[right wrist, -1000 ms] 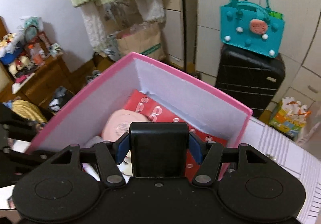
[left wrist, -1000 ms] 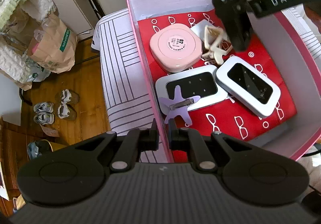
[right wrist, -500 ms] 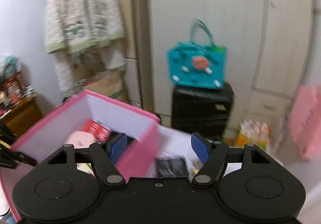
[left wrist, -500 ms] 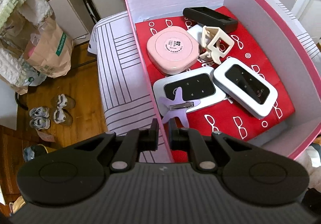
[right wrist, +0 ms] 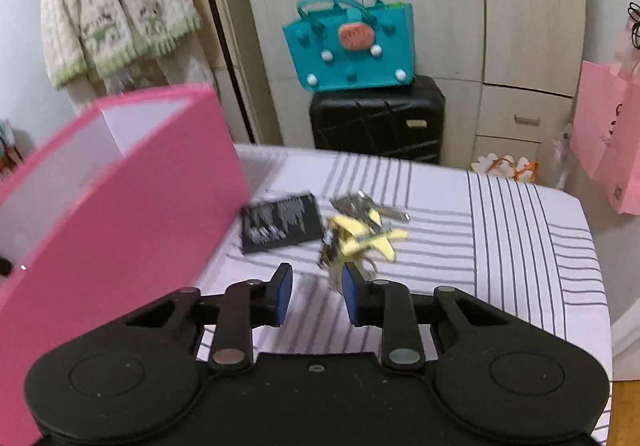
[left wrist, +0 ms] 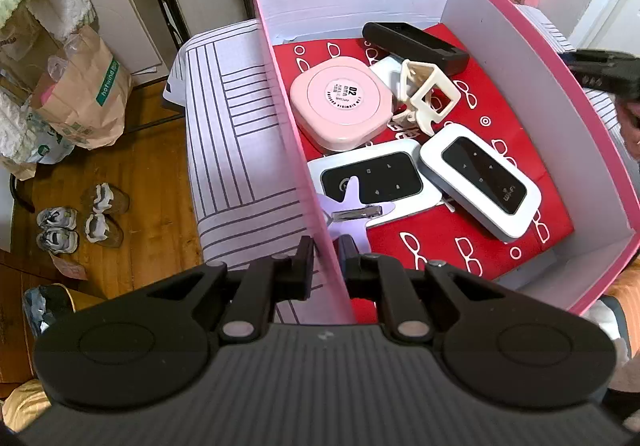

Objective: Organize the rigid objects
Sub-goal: 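Grasp the keys with the yellow star keychain using the right tool, then carry the keys into the box and drop them onto the hotspots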

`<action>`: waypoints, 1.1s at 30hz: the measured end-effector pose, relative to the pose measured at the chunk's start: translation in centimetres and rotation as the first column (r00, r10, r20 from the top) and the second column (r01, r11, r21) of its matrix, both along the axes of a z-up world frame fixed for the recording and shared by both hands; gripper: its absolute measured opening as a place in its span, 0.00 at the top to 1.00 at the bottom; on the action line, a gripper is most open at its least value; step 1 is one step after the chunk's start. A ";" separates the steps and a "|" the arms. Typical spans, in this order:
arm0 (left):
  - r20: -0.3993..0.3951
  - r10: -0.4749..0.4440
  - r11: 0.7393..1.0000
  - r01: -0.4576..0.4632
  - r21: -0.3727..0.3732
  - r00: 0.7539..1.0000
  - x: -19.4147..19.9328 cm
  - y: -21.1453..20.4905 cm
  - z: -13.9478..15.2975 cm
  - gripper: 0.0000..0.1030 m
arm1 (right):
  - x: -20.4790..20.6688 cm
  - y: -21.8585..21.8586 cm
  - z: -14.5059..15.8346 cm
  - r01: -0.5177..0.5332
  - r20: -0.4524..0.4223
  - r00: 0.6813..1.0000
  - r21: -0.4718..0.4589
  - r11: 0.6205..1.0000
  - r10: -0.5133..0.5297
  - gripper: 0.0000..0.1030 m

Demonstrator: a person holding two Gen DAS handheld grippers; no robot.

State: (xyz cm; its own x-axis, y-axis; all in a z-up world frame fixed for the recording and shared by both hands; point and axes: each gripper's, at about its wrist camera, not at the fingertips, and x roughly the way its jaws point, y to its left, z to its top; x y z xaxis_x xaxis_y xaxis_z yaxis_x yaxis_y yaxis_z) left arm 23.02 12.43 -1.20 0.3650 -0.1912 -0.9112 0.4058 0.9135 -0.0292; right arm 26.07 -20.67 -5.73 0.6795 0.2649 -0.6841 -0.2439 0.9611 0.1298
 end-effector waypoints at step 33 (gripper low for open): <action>0.000 0.068 0.997 -0.068 0.035 0.998 0.1 -0.9 0.1 0.89 | -4.9 0.8 5.9 -0.016 0.078 0.997 0.113 0.994 0.007 0.95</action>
State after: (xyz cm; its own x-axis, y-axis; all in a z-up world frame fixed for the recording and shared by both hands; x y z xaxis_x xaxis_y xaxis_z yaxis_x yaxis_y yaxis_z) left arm 23.13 11.50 -1.08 0.3752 -0.1337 -0.9172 0.3428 0.9394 0.0033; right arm 21.19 -19.82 0.13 0.7261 0.3455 -0.5945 -0.2683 0.9384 0.2177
